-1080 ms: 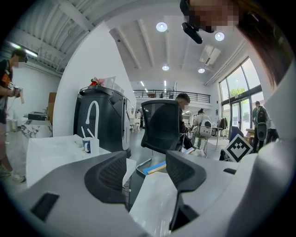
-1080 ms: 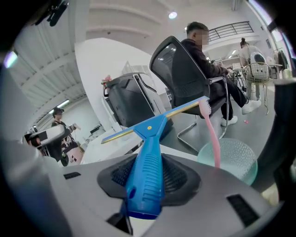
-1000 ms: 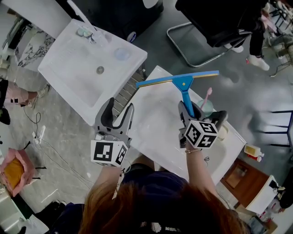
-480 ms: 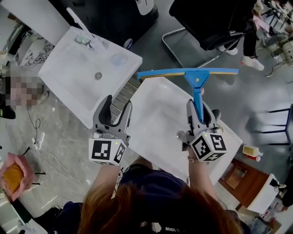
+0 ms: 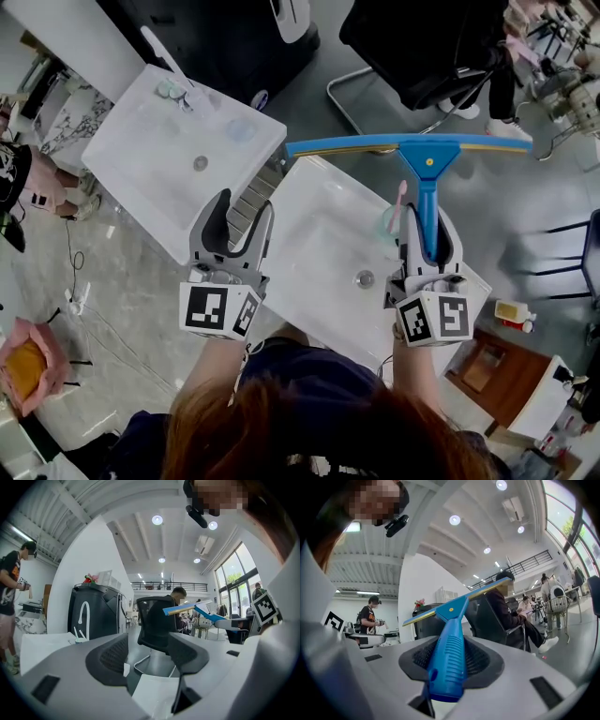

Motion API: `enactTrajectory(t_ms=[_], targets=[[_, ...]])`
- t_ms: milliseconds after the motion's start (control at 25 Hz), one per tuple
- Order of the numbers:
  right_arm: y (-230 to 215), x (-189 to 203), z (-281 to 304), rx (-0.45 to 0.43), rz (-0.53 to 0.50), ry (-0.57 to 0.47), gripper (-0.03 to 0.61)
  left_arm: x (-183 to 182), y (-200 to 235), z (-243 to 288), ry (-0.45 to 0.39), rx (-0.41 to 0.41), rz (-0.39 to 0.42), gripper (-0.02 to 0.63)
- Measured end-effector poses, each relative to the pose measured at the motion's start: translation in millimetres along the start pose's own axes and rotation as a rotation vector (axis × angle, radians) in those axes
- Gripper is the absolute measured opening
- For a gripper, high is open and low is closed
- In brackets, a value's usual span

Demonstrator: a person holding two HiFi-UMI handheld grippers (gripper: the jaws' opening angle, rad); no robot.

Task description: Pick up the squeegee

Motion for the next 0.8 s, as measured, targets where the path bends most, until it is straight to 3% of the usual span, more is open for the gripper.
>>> enactTrajectory(t_ms=[800], targets=[[5.4, -41.8, -25.1, 0.017, -0.071, -0.101, 0.155, -30.7, -15.9, -9.5, -0.064, 0.017, 0.016, 0.259]])
Point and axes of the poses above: the fingertips, and each gripper's own axes: z forward along the fingers, y to its left, x out of its underside, the point moved 2 cm from there along -z, backward along the fingers, and after that the axes turned 3 degrees about -x, right-handed, at the moved point
